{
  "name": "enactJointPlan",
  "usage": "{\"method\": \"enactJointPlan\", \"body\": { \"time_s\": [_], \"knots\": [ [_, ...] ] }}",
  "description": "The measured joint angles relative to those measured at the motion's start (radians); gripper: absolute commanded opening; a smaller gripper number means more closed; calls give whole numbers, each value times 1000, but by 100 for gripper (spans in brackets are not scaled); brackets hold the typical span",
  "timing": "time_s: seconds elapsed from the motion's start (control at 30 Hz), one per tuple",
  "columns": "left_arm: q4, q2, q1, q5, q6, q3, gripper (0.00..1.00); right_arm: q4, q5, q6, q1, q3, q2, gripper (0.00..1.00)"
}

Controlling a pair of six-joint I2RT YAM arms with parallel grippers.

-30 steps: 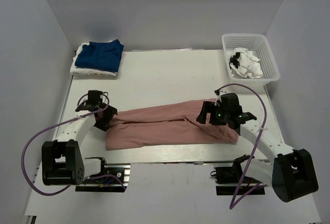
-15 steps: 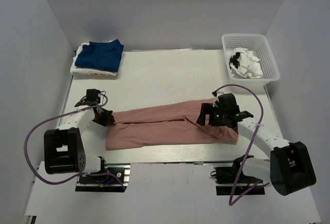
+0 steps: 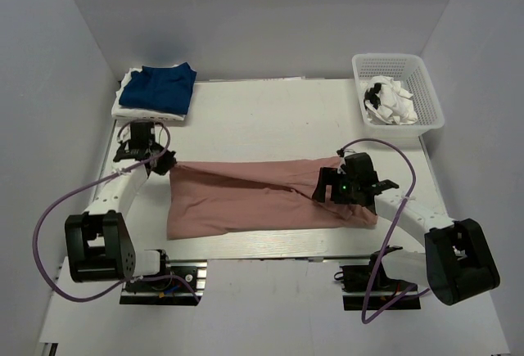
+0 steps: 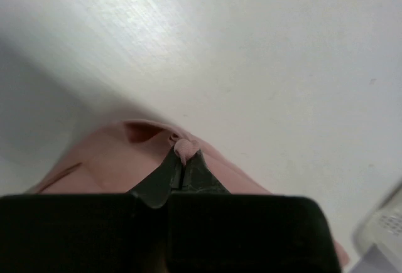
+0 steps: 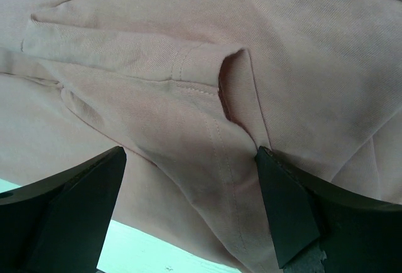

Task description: Fold and stack the t-shirts

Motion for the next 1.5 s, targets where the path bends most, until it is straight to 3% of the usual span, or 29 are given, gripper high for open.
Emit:
{"method": "enactJointPlan", "body": {
  "time_s": [0.03, 0.13, 0.23, 0.27, 0.33, 0.4, 0.47, 0.77, 0.83, 0.9, 0.93, 1.03, 1.17, 1.33, 1.5],
  "knots": [
    [17, -19, -1, -14, 12, -35, 16, 3, 0, 2, 0, -1, 2, 90],
    [39, -66, 0, -51, 33, -160, 16, 13, -2, 6, 0, -1, 9, 90],
    [15, -76, 0, -68, 47, -240, 28, 25, -4, 8, 0, -1, 14, 90],
    [-2, -80, -1, -74, 48, -253, 43, 26, -5, 8, 0, -1, 14, 90],
    [-39, -101, 0, -90, 51, -257, 50, 27, -4, 10, 0, -1, 14, 90],
    [-72, -146, 0, -113, 51, -250, 66, 27, -4, 11, 0, -1, 14, 90],
    [-104, -188, 0, -134, 50, -228, 70, 27, -3, 13, 0, -1, 14, 90],
    [-126, -232, 0, -94, 80, -144, 72, -10, 16, 19, 0, -1, -17, 90],
    [-84, -215, 0, -26, 89, -144, 53, -26, 20, 19, 0, 1, -35, 90],
    [4, -187, 0, 70, 105, -155, 51, -30, 24, 24, 0, 3, -56, 90],
    [65, -174, -2, 120, 113, -173, 46, -30, 29, 28, 0, 5, -66, 90],
    [190, -128, -16, 236, 123, -238, 46, -24, 33, 42, 0, 16, -72, 90],
    [240, -51, -42, 280, 135, -295, 45, -22, 31, 74, 0, 34, -19, 90],
    [220, -32, -60, 272, 138, -374, 35, -23, 51, 106, -2, 72, 90, 90],
    [147, -109, -92, 211, 110, -411, 26, 8, 120, 149, -6, 187, 245, 90]
  ]
}}
